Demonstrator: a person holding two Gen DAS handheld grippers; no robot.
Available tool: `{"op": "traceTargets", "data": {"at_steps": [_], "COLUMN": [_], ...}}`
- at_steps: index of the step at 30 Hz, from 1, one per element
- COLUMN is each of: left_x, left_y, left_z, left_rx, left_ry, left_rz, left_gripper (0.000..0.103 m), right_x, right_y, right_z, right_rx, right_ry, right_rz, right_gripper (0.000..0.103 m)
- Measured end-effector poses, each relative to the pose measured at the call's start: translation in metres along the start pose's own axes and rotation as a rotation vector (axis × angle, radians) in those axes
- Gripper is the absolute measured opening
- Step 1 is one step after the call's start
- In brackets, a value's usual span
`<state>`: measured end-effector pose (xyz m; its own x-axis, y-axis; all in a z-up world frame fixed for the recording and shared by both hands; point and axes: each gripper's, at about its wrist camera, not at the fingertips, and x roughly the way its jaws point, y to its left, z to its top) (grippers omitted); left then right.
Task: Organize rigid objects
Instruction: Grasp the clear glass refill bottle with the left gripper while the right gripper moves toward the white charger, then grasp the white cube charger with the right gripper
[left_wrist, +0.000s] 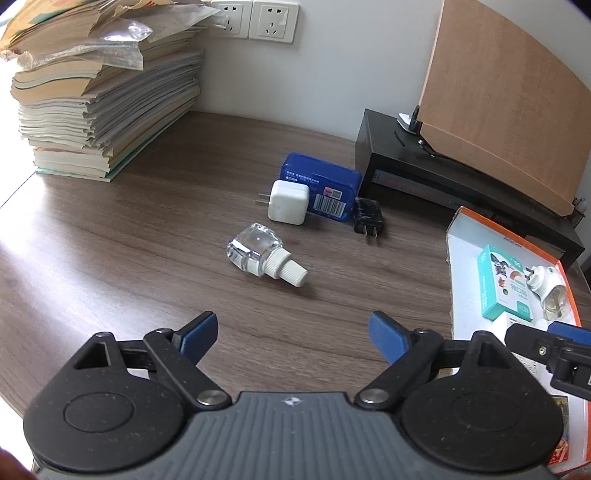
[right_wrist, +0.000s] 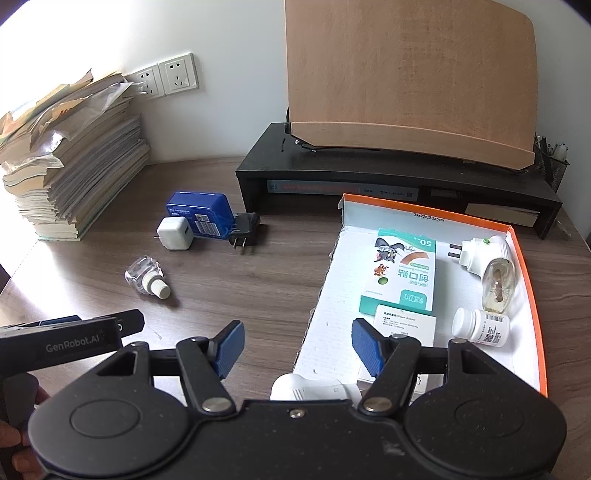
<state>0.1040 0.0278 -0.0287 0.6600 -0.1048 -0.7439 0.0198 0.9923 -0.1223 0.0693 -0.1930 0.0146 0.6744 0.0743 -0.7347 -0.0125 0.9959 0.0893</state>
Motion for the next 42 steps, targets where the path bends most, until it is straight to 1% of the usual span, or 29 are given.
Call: {"op": "traceTargets", "data": {"at_steps": [2, 7, 12, 16, 20, 22, 24, 26, 29, 31, 33, 36, 38, 42], "left_x": [0.006, 0.027, 0.057, 0.076, 0.091, 0.096, 0.1, 0.105, 0.103, 0.102, 0.101, 0.098, 0.093, 0.081], "left_y": [0.003, 0.012, 0.022, 0.026, 0.026, 0.029, 0.033, 0.037, 0.037, 0.038, 0.041, 0.05, 0.06, 0.083], "left_z": [0.003, 0.014, 0.025, 0.03, 0.032, 0.033, 0.032, 0.031, 0.025, 0.023, 0.023, 0.024, 0.026, 0.031], "left_rx": [0.028, 0.183, 0.279, 0.316, 0.386, 0.412, 0.411, 0.414, 0.444, 0.447, 0.424, 0.371, 0.328, 0.226], "left_ry": [-0.022, -0.089, -0.058, -0.051, -0.057, -0.061, -0.05, -0.031, -0.067, -0.082, -0.09, -0.091, -0.094, -0.095], "left_rz": [-0.014, -0.033, -0.091, -0.134, -0.137, -0.151, -0.189, -0.224, -0.241, -0.246, -0.258, -0.253, -0.228, -0.166], "left_gripper": [0.095, 0.099, 0.099, 0.099, 0.099, 0.097, 0.091, 0.087, 0.081, 0.08, 0.08, 0.08, 0.08, 0.08], "right_x": [0.004, 0.014, 0.028, 0.037, 0.046, 0.051, 0.055, 0.06, 0.067, 0.073, 0.079, 0.089, 0.097, 0.118], "right_y": [0.0, 0.0, 0.003, 0.01, 0.02, 0.026, 0.032, 0.038, 0.048, 0.056, 0.064, 0.078, 0.088, 0.109], "right_z": [0.001, 0.004, 0.008, 0.01, 0.014, 0.016, 0.017, 0.02, 0.023, 0.026, 0.029, 0.035, 0.04, 0.053], "right_rx": [0.0, 0.006, 0.027, 0.034, 0.042, 0.047, 0.05, 0.053, 0.056, 0.058, 0.048, 0.026, 0.014, 0.008], "right_ry": [0.005, 0.02, 0.041, 0.052, 0.06, 0.061, 0.061, 0.061, 0.06, 0.062, 0.061, 0.06, 0.054, 0.05], "right_rz": [0.0, -0.008, -0.023, -0.041, -0.054, -0.06, -0.063, -0.065, -0.064, -0.061, -0.052, -0.033, -0.014, 0.055], "right_gripper": [0.077, 0.077, 0.077, 0.077, 0.077, 0.077, 0.077, 0.077, 0.078, 0.077, 0.077, 0.078, 0.077, 0.078]}}
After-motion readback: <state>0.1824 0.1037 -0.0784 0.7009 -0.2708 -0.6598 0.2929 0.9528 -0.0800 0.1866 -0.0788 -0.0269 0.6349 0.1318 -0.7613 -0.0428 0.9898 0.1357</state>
